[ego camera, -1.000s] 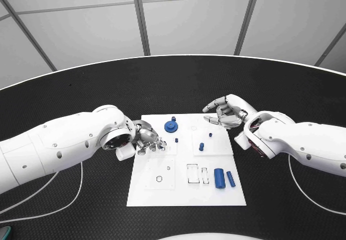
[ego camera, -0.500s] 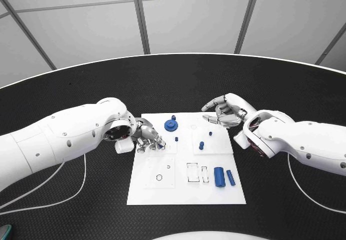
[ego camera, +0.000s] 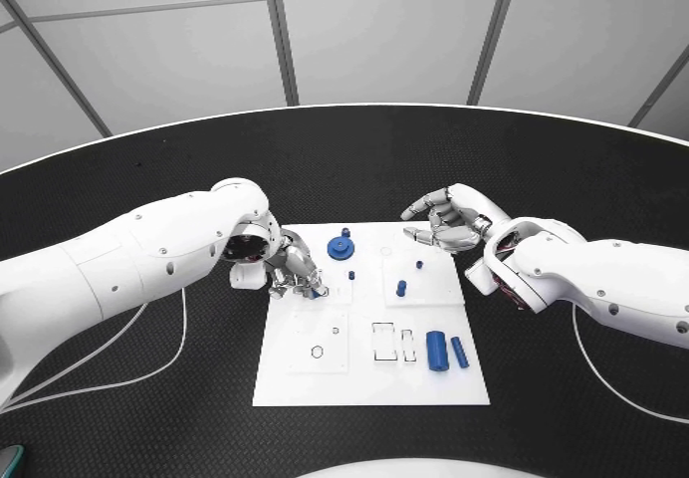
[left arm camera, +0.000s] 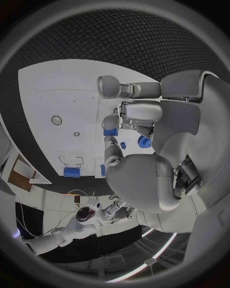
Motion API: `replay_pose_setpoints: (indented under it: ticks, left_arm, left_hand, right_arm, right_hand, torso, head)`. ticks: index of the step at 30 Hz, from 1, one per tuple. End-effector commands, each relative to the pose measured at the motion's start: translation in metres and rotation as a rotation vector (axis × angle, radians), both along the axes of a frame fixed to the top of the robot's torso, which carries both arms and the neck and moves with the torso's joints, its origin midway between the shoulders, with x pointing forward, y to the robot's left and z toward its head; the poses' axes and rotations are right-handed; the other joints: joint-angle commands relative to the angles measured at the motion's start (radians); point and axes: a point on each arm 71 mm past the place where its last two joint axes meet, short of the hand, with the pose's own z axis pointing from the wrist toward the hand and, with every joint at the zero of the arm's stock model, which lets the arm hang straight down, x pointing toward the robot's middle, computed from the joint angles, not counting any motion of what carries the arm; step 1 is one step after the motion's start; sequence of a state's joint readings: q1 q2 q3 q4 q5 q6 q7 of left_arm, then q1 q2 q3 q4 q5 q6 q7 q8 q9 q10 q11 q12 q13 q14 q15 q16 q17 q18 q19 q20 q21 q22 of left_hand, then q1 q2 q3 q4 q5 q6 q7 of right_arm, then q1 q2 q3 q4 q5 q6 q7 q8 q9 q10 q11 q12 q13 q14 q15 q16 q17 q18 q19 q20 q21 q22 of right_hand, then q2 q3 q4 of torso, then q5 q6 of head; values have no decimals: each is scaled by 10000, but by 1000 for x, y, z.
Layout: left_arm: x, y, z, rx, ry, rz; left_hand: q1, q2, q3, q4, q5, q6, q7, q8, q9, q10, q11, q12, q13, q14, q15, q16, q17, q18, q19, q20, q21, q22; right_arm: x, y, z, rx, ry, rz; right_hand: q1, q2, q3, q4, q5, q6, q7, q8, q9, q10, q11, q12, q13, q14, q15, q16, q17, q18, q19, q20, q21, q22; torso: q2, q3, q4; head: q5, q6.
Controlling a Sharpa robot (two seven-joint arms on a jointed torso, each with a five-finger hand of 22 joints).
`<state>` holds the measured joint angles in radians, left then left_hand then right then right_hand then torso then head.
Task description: Assemble the parts on the task board
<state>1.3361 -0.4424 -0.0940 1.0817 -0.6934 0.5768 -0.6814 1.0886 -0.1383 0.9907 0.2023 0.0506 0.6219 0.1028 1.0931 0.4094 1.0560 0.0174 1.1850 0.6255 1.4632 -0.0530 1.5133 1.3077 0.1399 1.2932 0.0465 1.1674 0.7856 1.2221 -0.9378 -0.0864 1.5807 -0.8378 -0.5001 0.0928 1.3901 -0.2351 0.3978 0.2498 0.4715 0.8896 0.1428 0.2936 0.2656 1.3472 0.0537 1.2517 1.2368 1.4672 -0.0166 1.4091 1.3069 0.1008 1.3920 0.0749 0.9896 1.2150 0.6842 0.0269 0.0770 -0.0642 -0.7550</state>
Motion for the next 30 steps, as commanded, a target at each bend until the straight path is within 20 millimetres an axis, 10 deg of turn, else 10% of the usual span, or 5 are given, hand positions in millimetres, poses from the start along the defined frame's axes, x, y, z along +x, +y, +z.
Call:
replay_pose_setpoints:
  ticks: [1,14,30]
  left_arm:
    - [3,-4,2,226,-48,-206]
    - [13,-18,10,1059,-39,-962]
    - [17,-27,12,1592,261,-1421]
  left_hand:
    - [-69,64,1571,-1656,14,122,-71,4,4,78,-20,78,31,611,15,71,965,43,-6,6,40,17]
    - [-121,270,1070,-1985,11,329,-103,-338,-158,1250,-63,856,1542,753,-22,204,1354,-69,280,7,442,671]
    - [-81,435,504,-2251,12,540,-97,-756,-286,1605,-61,1057,2039,803,-20,257,1519,-115,381,17,584,916]
  right_arm:
    - [0,0,0,2,-1,2]
    - [0,2,0,12,4,21]
    - [1,5,0,27,8,56]
  right_hand:
    - [91,15,66,5,45,58,19,38,-16,50,-8,42,13,448,-81,21,5,107,49,7,22,13]
    - [80,10,101,-2,68,64,22,38,-20,56,-5,51,20,451,-80,28,19,105,52,8,27,19]
    - [47,-7,145,-6,108,68,26,35,-27,57,0,53,20,451,-77,23,15,104,54,9,30,27]
  torso:
    - [-7,8,-4]
    - [-5,10,0]
    - [-11,5,3]
  head:
    - [22,-30]
    - [4,-99]
    - [10,-150]
